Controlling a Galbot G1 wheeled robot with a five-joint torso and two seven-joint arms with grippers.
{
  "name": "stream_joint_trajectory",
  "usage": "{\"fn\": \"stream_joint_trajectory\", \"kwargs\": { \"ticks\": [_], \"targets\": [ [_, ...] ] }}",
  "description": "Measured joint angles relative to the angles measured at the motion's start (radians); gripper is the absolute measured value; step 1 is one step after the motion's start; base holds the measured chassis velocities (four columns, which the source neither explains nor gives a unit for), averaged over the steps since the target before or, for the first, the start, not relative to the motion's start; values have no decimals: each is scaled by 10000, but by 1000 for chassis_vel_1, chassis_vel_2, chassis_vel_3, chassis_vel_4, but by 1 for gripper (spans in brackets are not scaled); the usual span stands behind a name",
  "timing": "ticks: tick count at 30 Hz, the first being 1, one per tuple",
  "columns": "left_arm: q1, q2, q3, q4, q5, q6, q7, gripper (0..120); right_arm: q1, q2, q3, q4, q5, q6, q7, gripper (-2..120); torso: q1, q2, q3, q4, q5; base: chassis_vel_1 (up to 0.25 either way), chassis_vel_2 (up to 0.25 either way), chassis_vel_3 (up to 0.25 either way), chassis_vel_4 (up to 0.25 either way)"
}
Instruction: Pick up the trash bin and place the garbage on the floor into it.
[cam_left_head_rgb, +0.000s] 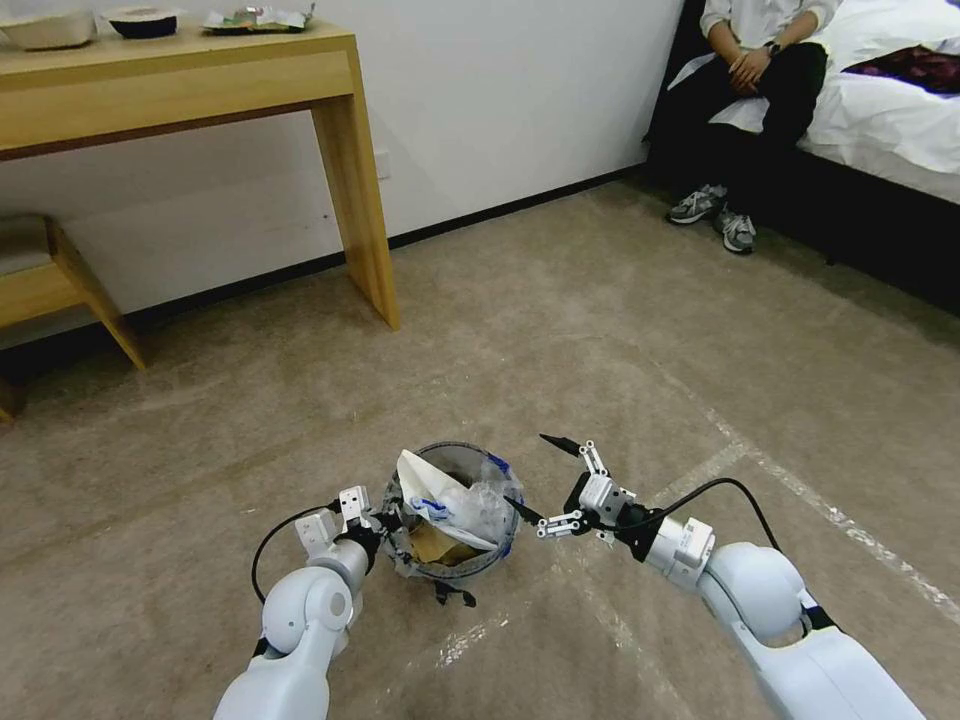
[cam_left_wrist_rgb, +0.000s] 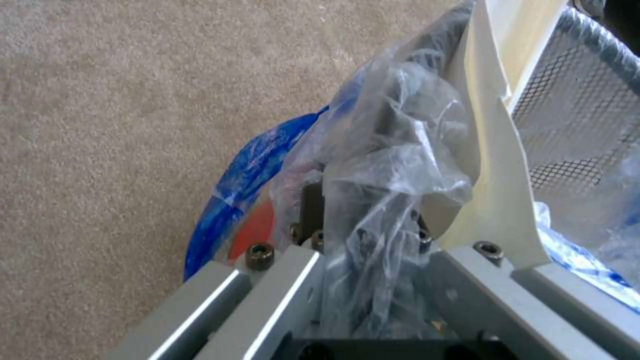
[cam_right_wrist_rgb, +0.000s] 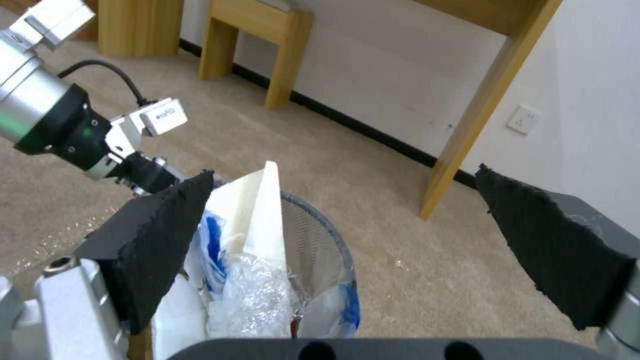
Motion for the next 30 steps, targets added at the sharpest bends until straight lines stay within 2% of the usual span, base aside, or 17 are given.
{"fn": "stream_joint_trajectory", "kwargs": {
  "ticks": [17,30],
  "targets": [
    [-449,-41,43,770,-106,-101,61,1,-214,115,78,-63,-77,146,-18,100,-1,2,-1,3,4,0,0,0,0],
    [-674,-184,17,1326,158,-298,185,1,-220,183,111,-158,-78,210,-74,100,-2,4,-4,3,5,0,0,0,0]
  ]
}}
